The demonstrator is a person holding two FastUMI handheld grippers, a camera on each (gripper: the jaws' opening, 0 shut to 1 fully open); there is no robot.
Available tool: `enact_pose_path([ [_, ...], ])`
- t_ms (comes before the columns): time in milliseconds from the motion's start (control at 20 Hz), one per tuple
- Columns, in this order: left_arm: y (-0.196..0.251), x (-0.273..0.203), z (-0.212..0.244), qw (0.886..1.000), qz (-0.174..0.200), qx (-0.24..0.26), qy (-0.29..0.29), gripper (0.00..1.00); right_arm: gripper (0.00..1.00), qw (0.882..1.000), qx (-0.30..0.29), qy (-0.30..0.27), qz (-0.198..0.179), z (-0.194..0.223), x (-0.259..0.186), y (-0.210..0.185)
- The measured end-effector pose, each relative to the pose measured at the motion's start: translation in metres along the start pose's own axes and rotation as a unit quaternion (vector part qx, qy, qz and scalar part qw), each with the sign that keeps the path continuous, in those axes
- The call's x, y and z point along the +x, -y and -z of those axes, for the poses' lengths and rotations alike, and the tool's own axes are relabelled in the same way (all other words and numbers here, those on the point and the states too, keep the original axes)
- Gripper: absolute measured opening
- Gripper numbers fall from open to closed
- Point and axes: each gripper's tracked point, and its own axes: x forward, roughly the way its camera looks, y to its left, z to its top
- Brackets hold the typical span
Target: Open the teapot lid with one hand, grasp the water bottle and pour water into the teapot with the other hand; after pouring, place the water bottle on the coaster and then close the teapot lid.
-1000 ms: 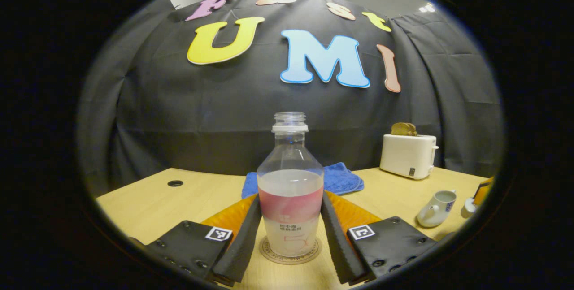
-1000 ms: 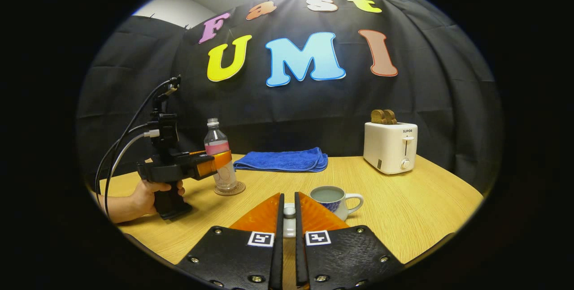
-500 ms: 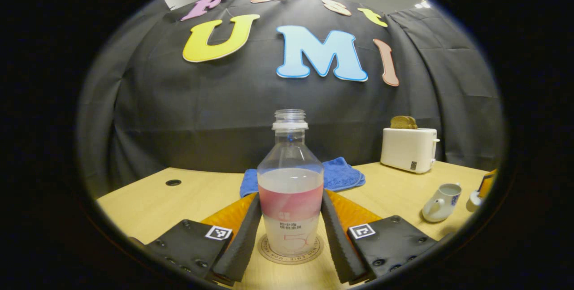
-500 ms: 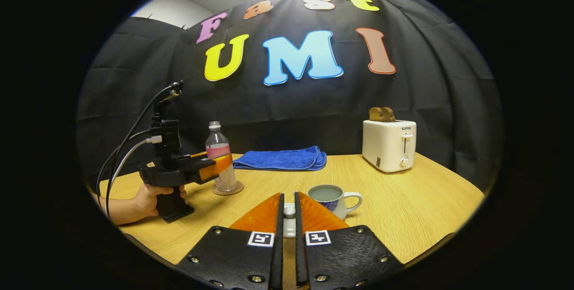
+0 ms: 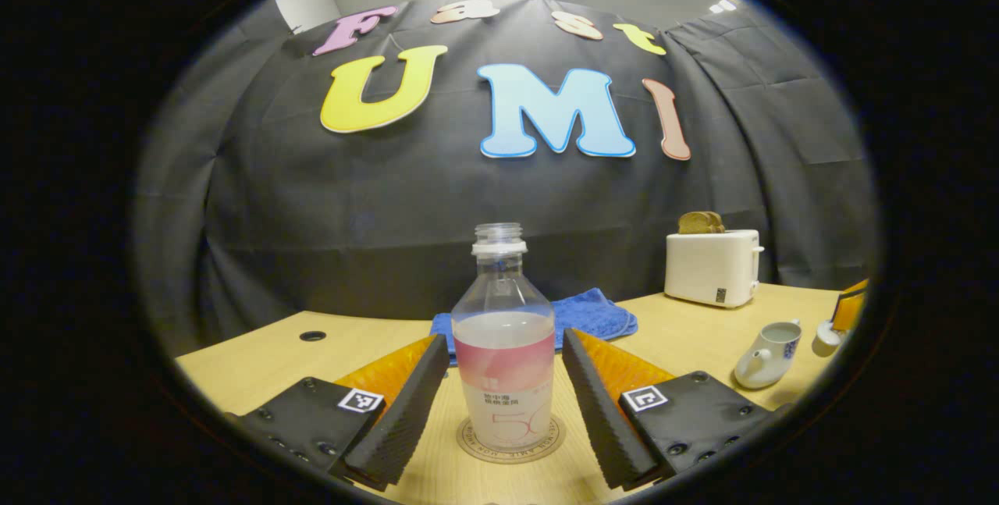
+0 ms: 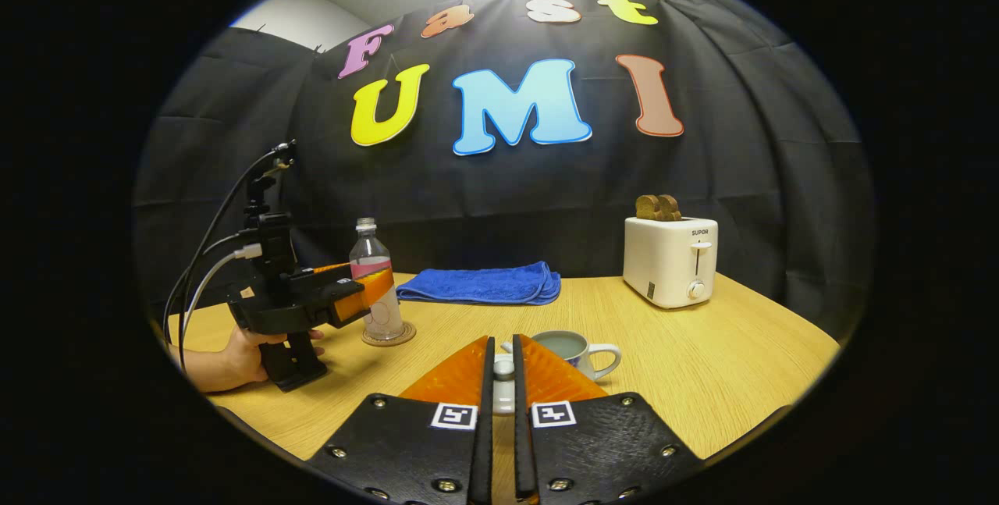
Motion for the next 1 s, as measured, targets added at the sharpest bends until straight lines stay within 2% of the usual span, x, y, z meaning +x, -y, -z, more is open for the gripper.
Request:
enact_pose_path([
  [250,-0.026,-0.041,-0.037,0.998,-0.032,-0.031,0.050,1.00,0.11,0.999,-0.017,0.032,0.028,-0.018,0.027,0.026],
  [450,-0.044,-0.119,-0.071,0.990,-0.060,-0.081,0.099,1.00,0.11,0.998,-0.026,0.038,0.048,-0.017,0.053,0.033],
  [650,-0.043,-0.158,-0.064,0.989,-0.068,-0.095,0.088,0.99,0.11,0.998,-0.024,0.013,0.064,0.001,0.072,0.043],
  [1000,-0.016,-0.158,-0.042,0.994,-0.043,-0.087,0.054,0.99,0.11,0.998,-0.020,0.001,0.066,0.010,0.075,0.043],
])
